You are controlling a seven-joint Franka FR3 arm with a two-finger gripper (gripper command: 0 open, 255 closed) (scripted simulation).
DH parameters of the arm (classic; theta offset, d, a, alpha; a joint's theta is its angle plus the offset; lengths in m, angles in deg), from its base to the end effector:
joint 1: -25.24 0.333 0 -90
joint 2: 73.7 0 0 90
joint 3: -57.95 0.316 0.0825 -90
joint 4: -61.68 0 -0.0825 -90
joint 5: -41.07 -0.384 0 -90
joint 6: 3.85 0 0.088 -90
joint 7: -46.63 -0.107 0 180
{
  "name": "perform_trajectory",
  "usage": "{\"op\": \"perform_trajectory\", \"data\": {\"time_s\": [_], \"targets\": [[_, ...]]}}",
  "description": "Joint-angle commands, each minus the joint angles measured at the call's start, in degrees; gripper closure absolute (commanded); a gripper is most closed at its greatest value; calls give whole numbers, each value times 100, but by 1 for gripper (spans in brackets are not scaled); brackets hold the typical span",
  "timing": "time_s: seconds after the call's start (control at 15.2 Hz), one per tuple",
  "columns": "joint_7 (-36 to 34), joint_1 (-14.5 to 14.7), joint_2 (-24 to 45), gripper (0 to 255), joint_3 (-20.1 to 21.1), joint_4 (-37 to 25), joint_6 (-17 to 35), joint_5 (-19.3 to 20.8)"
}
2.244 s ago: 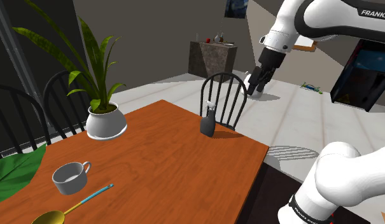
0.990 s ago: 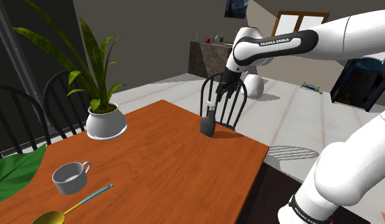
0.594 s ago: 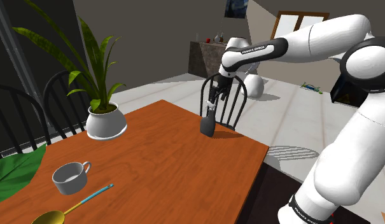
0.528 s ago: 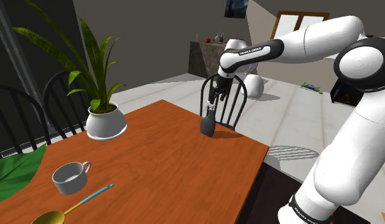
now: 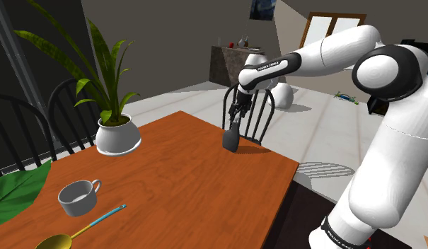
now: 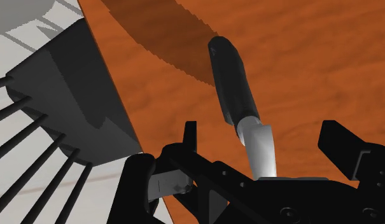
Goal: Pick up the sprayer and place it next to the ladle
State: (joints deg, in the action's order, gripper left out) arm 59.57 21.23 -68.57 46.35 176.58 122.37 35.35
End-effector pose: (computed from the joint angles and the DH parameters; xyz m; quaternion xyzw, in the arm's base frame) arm 0.5631 -0.1516 0.4239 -0.9967 0.0496 -0.0615 0.0183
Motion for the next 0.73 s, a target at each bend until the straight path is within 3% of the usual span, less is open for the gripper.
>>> {"op": "perform_trajectory", "data": {"time_s": [0.0, 0.46, 0.53, 0.66], "targets": [[8, 3, 53, 0, 5, 41, 96, -18], [8, 2, 54, 0, 5, 39, 95, -19], [8, 2, 54, 255, 5, 39, 95, -19], [8, 2, 54, 255, 5, 39, 95, -19]]}}
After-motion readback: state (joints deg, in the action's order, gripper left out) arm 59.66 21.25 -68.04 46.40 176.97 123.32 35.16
